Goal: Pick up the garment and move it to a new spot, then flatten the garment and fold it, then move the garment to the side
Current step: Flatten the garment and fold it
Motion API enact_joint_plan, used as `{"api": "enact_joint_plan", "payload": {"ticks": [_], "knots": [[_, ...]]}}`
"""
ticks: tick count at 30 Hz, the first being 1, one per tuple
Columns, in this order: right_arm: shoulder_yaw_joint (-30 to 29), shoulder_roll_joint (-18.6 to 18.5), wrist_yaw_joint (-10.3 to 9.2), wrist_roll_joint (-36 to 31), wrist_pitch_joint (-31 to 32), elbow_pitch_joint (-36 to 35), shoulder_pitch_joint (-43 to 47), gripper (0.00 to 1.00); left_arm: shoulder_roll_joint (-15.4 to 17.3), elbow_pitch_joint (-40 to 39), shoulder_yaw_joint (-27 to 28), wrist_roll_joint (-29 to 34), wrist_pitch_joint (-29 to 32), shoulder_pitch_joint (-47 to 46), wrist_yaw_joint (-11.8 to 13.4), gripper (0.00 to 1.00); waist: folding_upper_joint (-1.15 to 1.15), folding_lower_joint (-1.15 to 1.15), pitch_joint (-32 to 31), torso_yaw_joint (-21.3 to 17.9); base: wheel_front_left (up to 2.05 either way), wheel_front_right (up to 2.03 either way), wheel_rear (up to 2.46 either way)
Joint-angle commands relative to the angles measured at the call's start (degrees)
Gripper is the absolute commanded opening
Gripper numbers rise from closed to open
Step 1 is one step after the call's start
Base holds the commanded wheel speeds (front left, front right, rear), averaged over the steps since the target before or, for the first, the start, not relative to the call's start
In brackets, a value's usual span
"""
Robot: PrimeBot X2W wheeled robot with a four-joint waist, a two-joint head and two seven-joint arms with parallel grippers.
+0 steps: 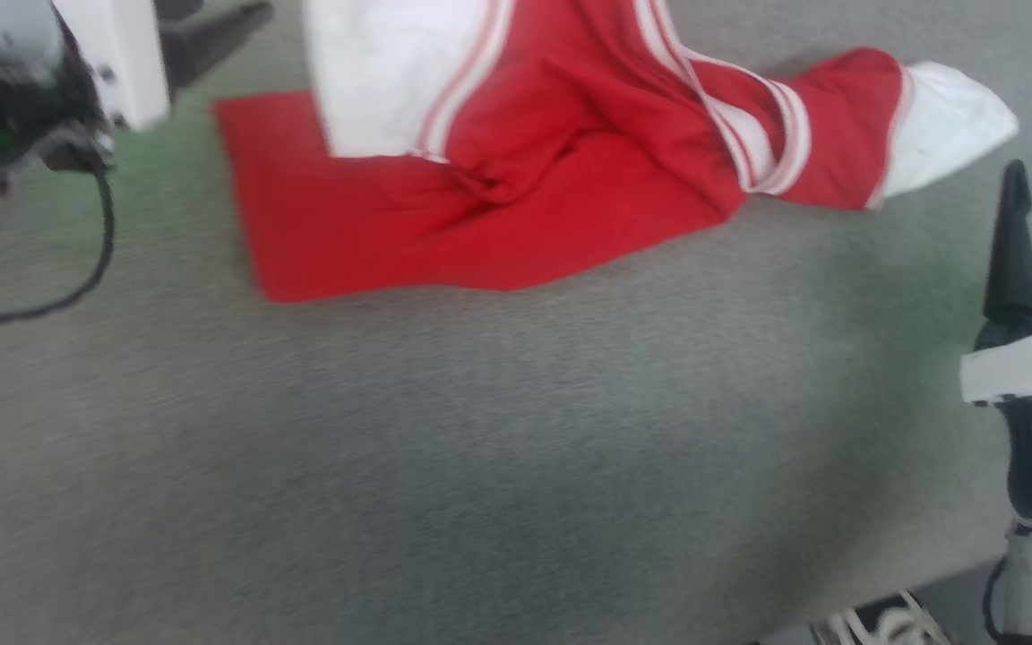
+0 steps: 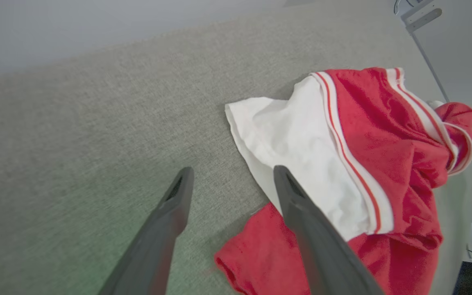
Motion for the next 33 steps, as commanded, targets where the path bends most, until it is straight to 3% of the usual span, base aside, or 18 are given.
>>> {"api": "enact_joint_plan", "payload": {"ticks": [1, 7, 13, 14, 15, 16, 17, 22, 33], "knots": [[0.4, 0.3, 0.01, 0.3, -0.6, 0.2, -0.8, 1.00, -0.3, 1.2, 0.3, -1.1, 1.3, -0.8, -0.1, 1.00, 0.00, 0.00, 2.8, -3.1, 0.00, 0.00, 0.00], [2.0, 0.4, 0.01, 1.3, -1.9, 2.4, -1.5, 1.00, -3.0, 8.6, 0.0, -6.5, 12.0, -5.0, 0.0, 1.00, 0.00, 0.00, 4.2, -5.6, 0.00, 0.00, 0.00], [2.6, 0.4, 0.01, 1.5, -2.6, 3.8, -1.9, 1.00, -4.3, 9.8, -2.5, -8.0, 19.0, -4.3, 0.0, 1.00, 0.00, 0.00, 4.3, -5.9, 0.00, 0.00, 0.00], [2.8, 0.4, 0.01, 1.5, -2.7, 3.8, -2.0, 1.00, -4.2, 8.9, -3.2, -7.3, 19.3, -4.5, 0.0, 0.93, 0.00, 0.00, 4.4, -5.9, 0.00, 0.00, 0.00], [2.9, 0.4, 0.01, 1.7, -2.7, 3.8, -2.2, 1.00, -4.1, 8.1, -3.5, -7.0, 18.4, -4.4, 0.0, 0.65, 0.00, 0.00, 4.5, -5.8, 0.00, 0.00, 0.00], [3.1, 0.4, 0.01, 1.6, -2.9, 3.8, -2.2, 1.00, -4.0, 8.0, -3.3, -7.0, 17.3, -4.2, 0.0, 0.16, 0.00, 0.00, 4.5, -5.7, 0.00, 0.00, 0.00], [3.2, 0.4, 0.01, 1.4, -2.9, 3.7, -2.3, 1.00, -4.0, 8.3, -3.1, -6.6, 16.3, -4.4, 0.0, 0.00, 0.00, 0.00, 4.4, -5.4, 0.00, 0.00, 0.00], [2.8, 0.4, 0.01, -0.3, -2.5, 2.5, -2.2, 1.00, -2.8, 9.0, -1.2, -5.7, 7.2, -5.2, -0.1, 0.00, 0.00, 0.00, 1.8, -1.9, 0.00, 0.00, 0.00], [2.2, 0.4, 0.01, -2.7, 1.8, 0.1, 0.5, 1.00, 4.2, 9.0, 0.1, -9.6, -1.4, 4.7, -0.1, 0.00, 0.00, 0.00, -4.7, 5.7, 0.00, 0.00, 0.00]]}}
